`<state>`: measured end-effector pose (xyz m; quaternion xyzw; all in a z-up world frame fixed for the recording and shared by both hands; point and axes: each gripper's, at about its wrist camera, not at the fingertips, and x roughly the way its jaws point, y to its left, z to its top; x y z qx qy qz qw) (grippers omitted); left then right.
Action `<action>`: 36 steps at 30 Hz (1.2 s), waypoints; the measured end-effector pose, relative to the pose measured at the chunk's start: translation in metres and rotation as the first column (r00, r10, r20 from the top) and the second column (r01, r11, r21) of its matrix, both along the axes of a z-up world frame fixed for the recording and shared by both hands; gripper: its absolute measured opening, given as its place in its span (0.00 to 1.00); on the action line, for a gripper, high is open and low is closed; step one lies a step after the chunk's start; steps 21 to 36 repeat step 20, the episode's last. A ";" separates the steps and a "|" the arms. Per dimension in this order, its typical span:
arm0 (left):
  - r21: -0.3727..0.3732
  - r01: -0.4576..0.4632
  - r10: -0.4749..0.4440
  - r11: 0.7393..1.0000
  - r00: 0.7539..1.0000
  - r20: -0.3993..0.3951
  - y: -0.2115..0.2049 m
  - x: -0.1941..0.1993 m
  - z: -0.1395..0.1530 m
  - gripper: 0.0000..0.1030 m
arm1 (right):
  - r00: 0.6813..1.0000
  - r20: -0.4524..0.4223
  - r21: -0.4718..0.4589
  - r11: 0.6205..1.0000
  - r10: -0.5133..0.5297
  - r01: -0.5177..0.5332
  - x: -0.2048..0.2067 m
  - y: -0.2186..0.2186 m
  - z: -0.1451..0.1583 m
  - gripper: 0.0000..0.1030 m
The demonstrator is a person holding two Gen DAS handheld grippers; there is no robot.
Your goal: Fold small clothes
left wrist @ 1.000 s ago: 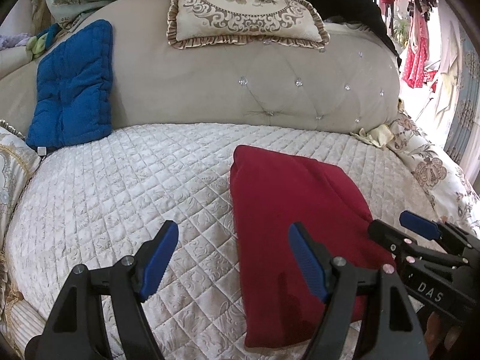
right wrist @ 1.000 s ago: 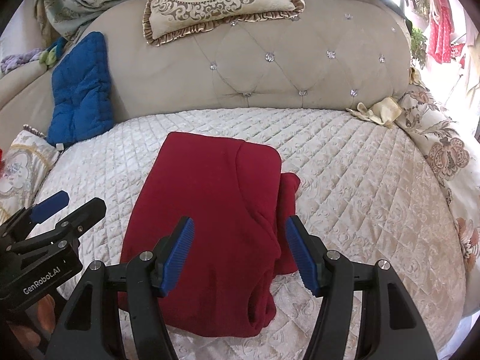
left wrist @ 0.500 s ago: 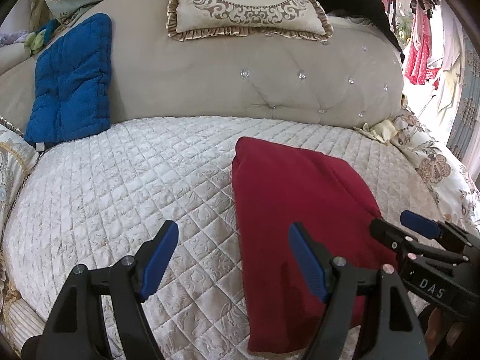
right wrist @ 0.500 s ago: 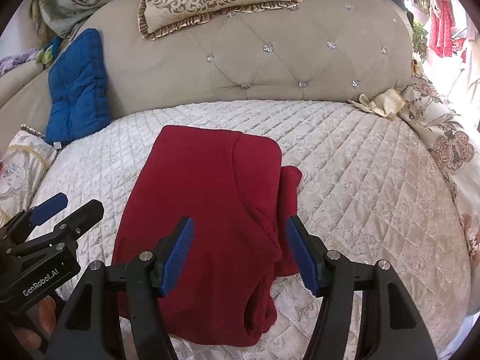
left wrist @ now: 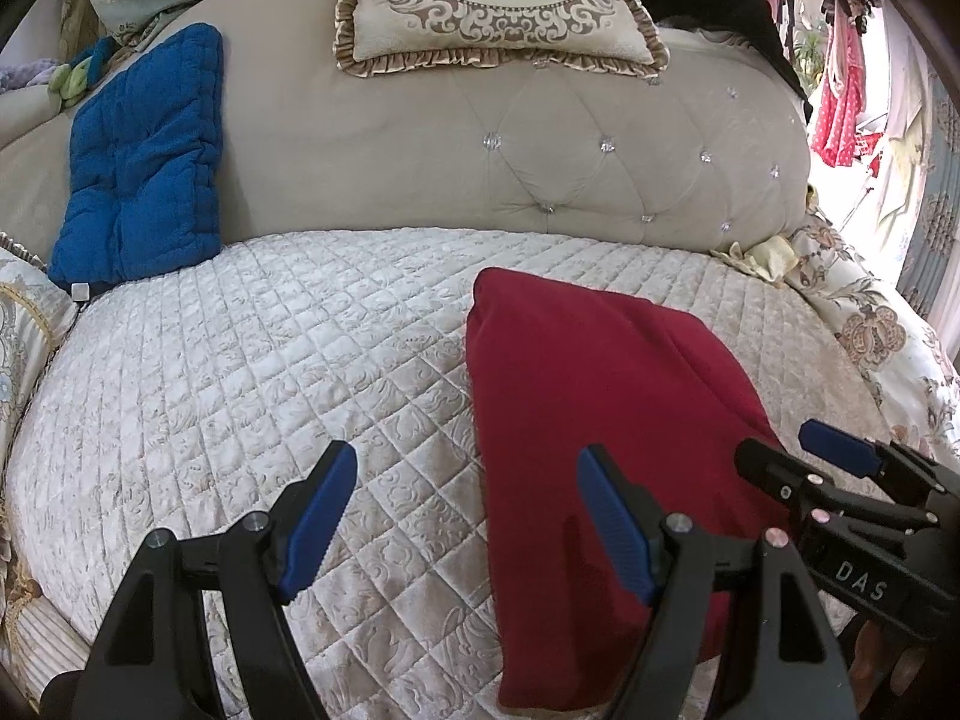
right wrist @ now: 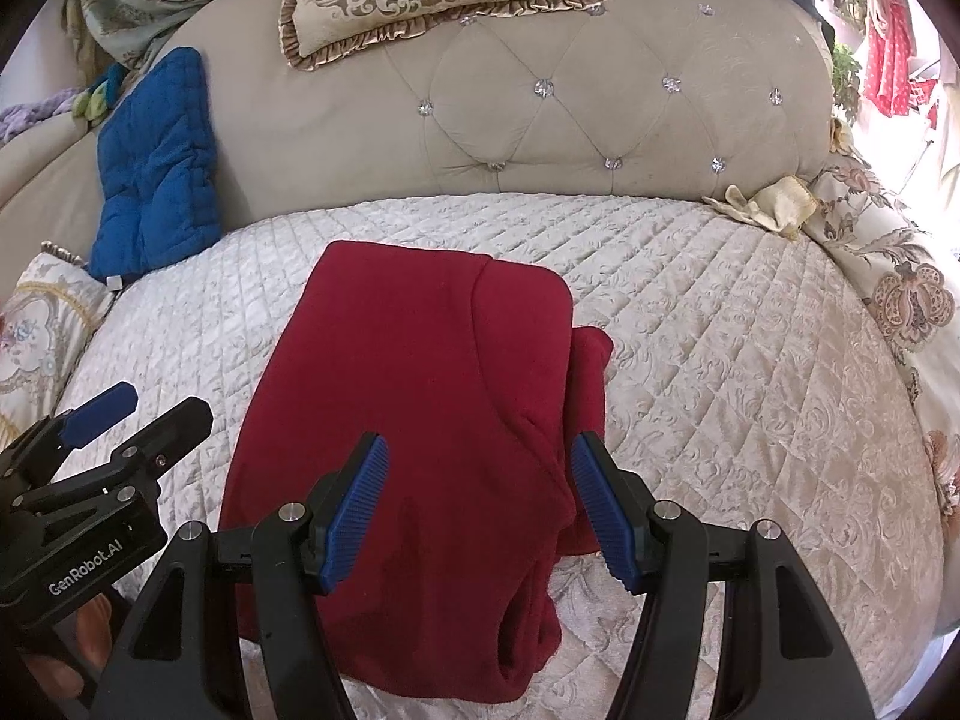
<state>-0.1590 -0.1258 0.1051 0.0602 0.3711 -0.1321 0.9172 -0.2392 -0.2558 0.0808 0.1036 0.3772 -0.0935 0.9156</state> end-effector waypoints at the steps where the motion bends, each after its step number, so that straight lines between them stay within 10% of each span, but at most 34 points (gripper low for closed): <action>1: -0.001 0.000 0.000 1.000 1.000 -0.001 0.000 0.000 0.000 0.77 | 1.000 0.001 0.000 1.000 0.000 0.000 0.000 0.000 0.000 0.42; 36: -0.003 0.016 -0.015 1.000 0.999 0.038 -0.003 -0.005 0.003 0.77 | 1.000 0.005 -0.003 1.000 -0.003 0.003 -0.002 0.000 0.004 0.42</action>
